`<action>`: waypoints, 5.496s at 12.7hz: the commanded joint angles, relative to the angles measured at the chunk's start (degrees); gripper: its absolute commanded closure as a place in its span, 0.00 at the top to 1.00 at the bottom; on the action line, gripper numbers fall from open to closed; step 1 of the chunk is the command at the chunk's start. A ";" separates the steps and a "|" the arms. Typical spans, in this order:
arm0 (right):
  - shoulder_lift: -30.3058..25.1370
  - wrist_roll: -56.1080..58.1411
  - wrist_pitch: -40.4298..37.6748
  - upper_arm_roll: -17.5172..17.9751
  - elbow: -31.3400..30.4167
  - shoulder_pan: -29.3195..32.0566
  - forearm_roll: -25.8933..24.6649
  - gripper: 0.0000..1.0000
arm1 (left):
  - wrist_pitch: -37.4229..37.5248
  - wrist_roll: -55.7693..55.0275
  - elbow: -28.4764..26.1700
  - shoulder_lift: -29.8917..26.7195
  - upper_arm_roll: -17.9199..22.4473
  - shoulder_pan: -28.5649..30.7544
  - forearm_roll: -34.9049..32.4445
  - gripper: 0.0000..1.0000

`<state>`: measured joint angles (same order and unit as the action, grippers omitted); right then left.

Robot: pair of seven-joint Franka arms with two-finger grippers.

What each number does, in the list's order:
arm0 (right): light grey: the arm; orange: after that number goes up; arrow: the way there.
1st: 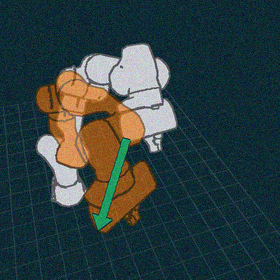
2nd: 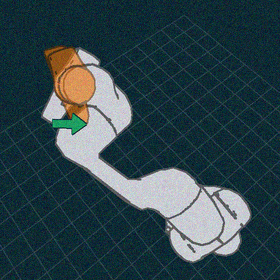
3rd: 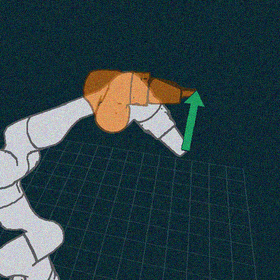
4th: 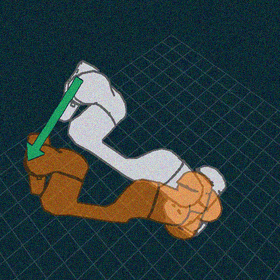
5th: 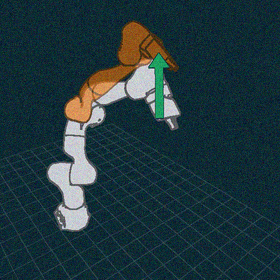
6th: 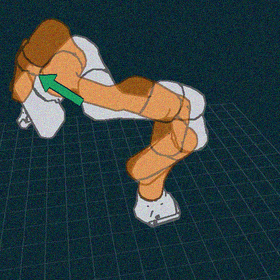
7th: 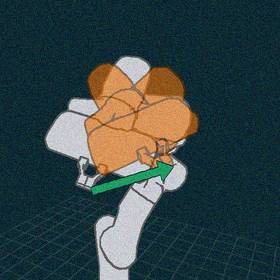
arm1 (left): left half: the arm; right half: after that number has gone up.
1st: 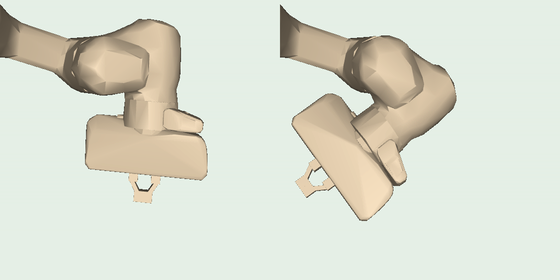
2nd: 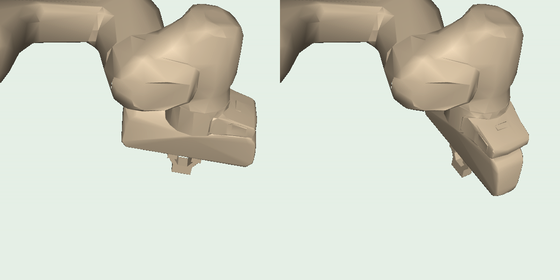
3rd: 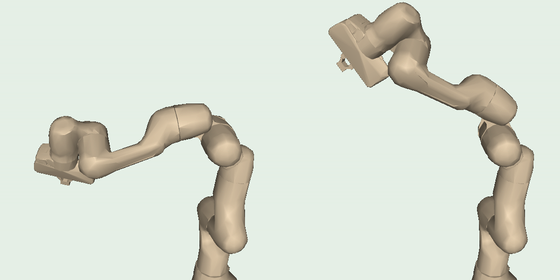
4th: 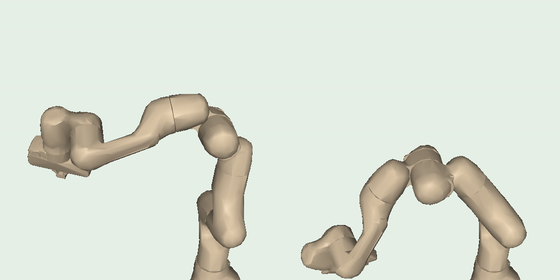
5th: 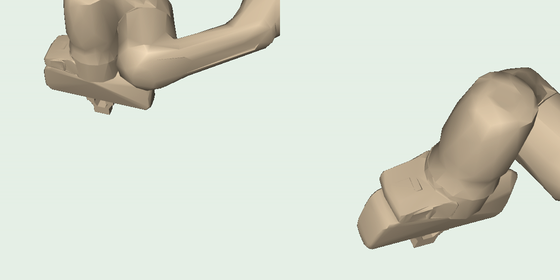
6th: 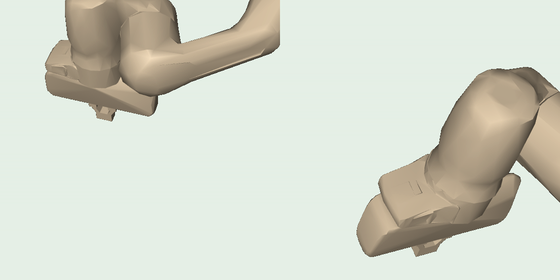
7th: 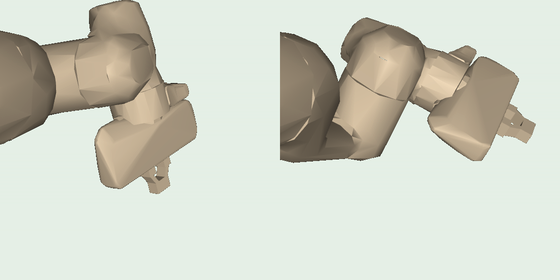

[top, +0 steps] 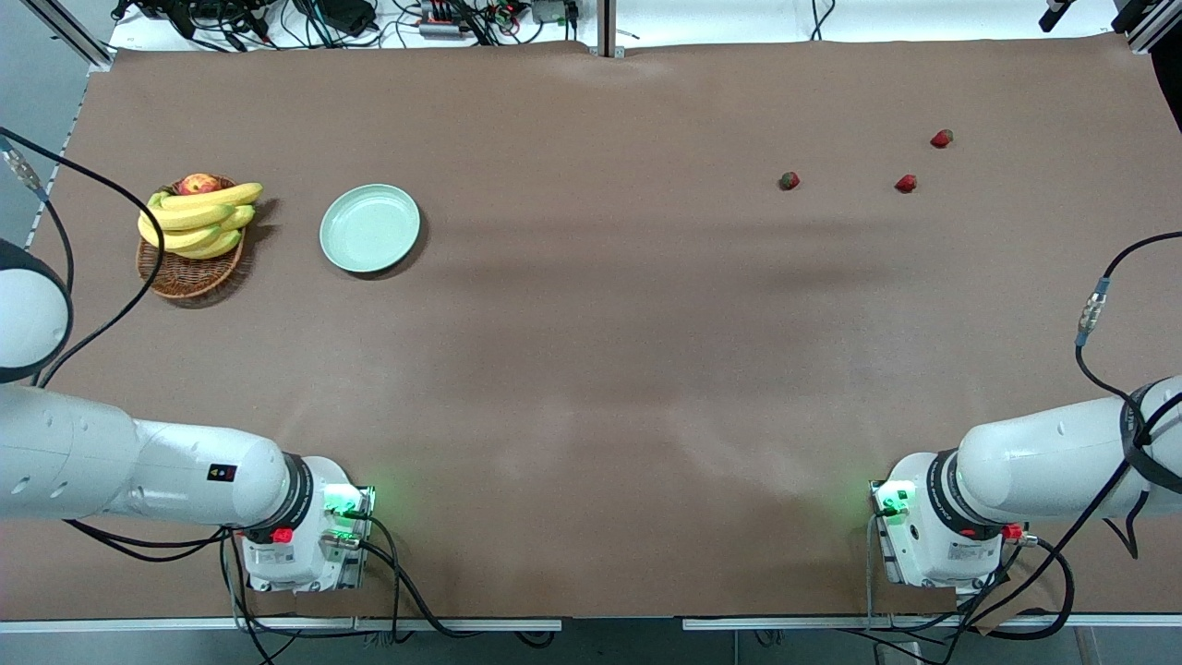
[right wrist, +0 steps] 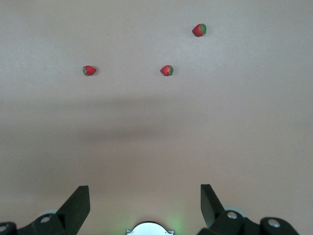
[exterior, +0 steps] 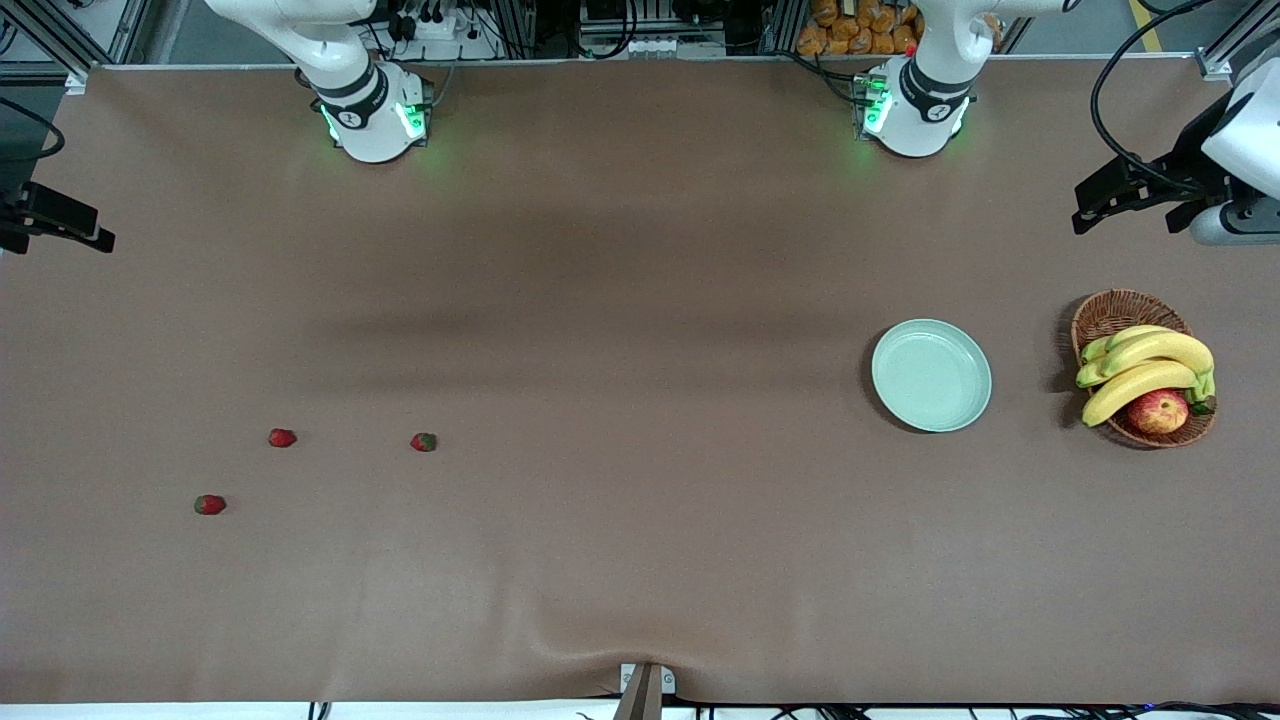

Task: Collect all strawberries into plate

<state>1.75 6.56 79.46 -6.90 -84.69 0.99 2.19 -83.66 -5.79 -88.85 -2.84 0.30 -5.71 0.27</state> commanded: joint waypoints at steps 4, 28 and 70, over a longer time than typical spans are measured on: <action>-0.61 -0.15 -0.80 0.75 0.41 1.46 -2.98 1.00 | 1.22 0.60 0.88 -0.59 0.41 0.00 0.18 1.00; -0.43 -0.75 1.75 1.27 0.41 2.88 -2.02 1.00 | -0.18 1.57 -0.79 1.26 0.41 0.97 0.52 1.00; 34.81 11.01 46.12 3.64 -1.96 -19.36 -2.20 1.00 | -7.65 3.77 -6.86 0.82 0.14 2.11 0.70 1.00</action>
<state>37.43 15.17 124.21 -4.25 -86.39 -17.35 -0.18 -90.27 -3.06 -94.92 -1.18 0.57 -3.82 0.27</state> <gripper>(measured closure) 0.000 0.000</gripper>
